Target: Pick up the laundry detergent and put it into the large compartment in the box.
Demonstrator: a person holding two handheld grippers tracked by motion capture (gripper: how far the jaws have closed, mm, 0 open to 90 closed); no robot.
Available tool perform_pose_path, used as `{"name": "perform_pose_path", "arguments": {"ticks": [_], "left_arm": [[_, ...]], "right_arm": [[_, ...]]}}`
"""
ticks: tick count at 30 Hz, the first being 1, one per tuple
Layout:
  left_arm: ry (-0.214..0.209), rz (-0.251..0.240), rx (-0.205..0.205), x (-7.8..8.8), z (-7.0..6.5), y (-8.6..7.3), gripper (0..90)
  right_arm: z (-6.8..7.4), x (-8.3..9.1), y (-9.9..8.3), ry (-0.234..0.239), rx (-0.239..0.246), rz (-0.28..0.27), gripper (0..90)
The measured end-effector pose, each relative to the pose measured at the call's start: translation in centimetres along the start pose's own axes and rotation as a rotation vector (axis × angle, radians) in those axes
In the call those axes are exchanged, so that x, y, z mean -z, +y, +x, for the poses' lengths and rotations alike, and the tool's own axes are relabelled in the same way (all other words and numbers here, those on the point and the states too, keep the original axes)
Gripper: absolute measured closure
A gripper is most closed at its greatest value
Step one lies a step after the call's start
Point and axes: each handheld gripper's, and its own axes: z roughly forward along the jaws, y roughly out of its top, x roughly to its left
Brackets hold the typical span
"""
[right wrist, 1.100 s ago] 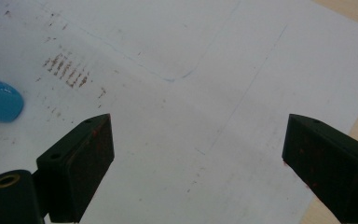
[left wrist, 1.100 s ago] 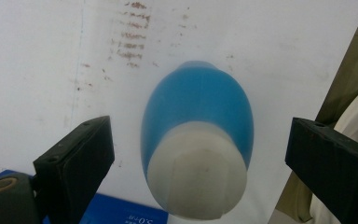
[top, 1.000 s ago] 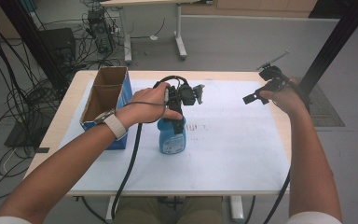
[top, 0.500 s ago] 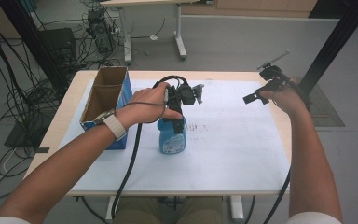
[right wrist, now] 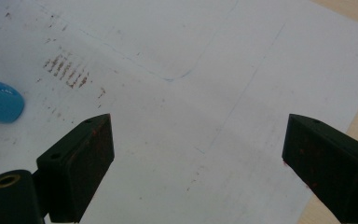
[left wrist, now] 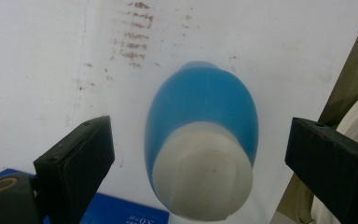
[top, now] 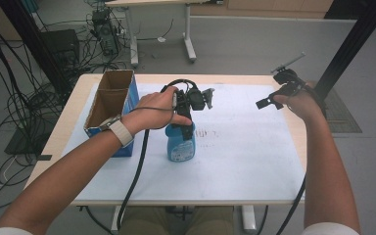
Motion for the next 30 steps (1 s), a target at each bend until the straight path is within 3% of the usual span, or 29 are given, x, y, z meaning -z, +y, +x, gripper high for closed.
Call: {"name": "perform_pose_path", "arguments": {"ticks": [30], "left_arm": [[0.003, 0.005, -0.002, -0.17, -0.01, 0.14, 8.4]], "right_arm": [[-0.09, -0.11, 0.06, 0.0, 0.0, 0.002, 8.9]]}}
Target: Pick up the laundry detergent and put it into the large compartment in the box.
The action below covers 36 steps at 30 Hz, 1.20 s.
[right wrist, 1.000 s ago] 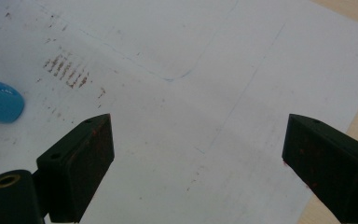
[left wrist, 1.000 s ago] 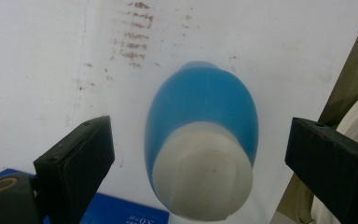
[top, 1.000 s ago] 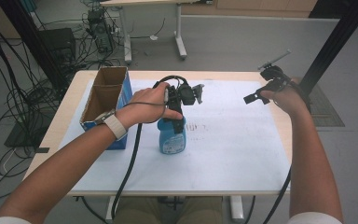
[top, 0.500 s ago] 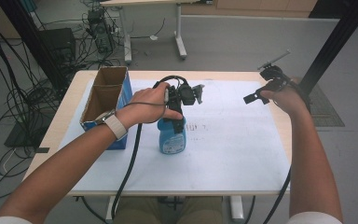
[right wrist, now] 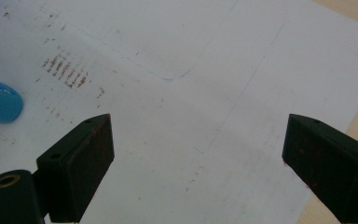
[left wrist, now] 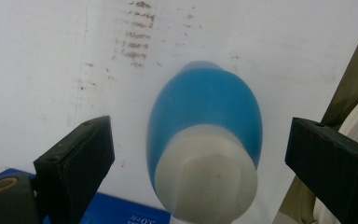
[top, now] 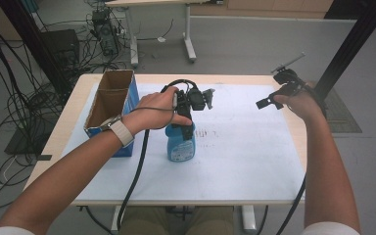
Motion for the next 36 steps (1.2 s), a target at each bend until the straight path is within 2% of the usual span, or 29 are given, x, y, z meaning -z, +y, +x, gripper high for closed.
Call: {"name": "perform_pose_path", "arguments": {"ticks": [36], "left_arm": [[-0.004, 0.0, 0.001, -0.19, 0.09, -0.03, 8.7]], "right_arm": [[-0.05, 0.01, -0.02, 0.0, 0.001, 0.001, 8.9]]}}
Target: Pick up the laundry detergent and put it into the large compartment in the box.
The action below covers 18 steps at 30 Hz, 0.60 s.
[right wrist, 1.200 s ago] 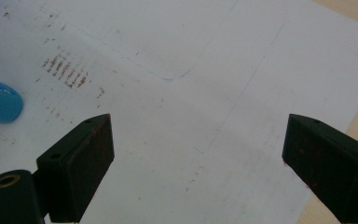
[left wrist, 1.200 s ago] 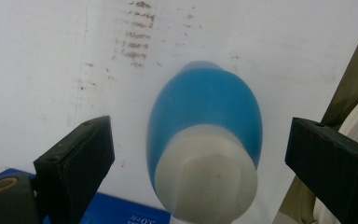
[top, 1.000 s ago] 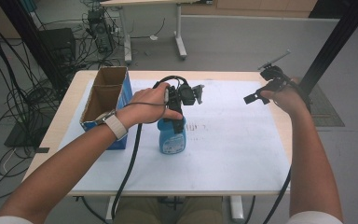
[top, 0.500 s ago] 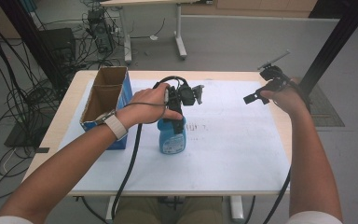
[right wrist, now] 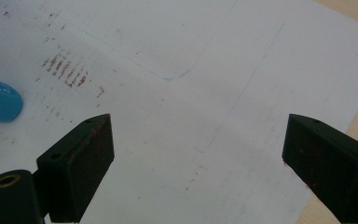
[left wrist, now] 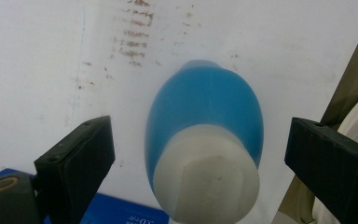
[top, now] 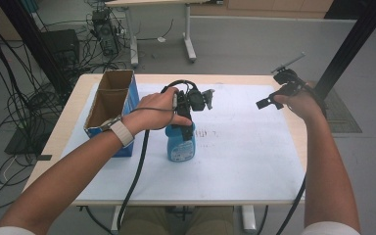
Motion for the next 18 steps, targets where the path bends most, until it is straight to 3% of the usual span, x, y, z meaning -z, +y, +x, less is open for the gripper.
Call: {"name": "perform_pose_path", "arguments": {"ticks": [18], "left_arm": [[0.0, 0.005, -0.001, -0.15, -0.02, 0.1, 8.7]], "right_arm": [[-0.05, 0.05, -0.05, 0.001, -0.001, -0.002, 8.9]]}}
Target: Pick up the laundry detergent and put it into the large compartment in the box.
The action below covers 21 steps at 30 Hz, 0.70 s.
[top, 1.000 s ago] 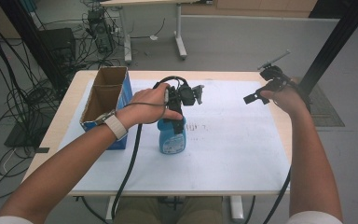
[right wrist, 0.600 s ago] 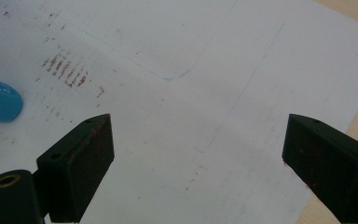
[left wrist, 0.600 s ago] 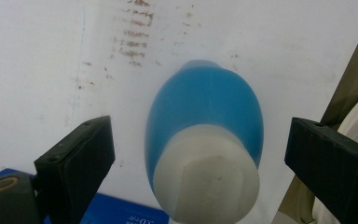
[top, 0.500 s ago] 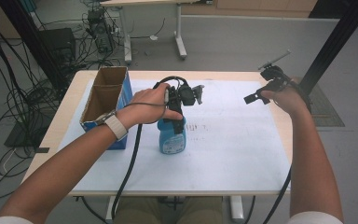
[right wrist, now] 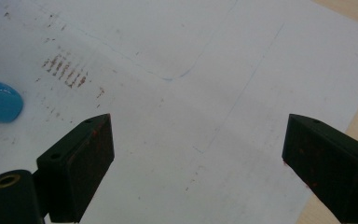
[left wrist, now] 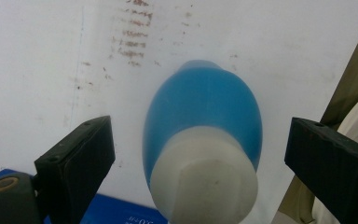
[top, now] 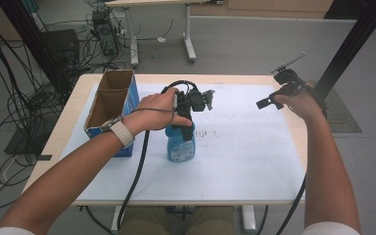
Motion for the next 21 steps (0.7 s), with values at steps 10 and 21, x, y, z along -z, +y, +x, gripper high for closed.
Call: {"name": "perform_pose_path", "arguments": {"ticks": [10, 21], "left_arm": [[0.0, -0.003, 0.004, 0.01, 0.03, -0.08, 8.7], [-0.002, -0.005, 0.003, -0.08, 0.1, -0.12, 8.7]], "right_arm": [[-0.01, -0.02, 0.01, 0.0, 0.0, 0.001, 8.9], [-0.02, -0.1, 0.08, 0.0, 0.0, 0.005, 8.9]]}}
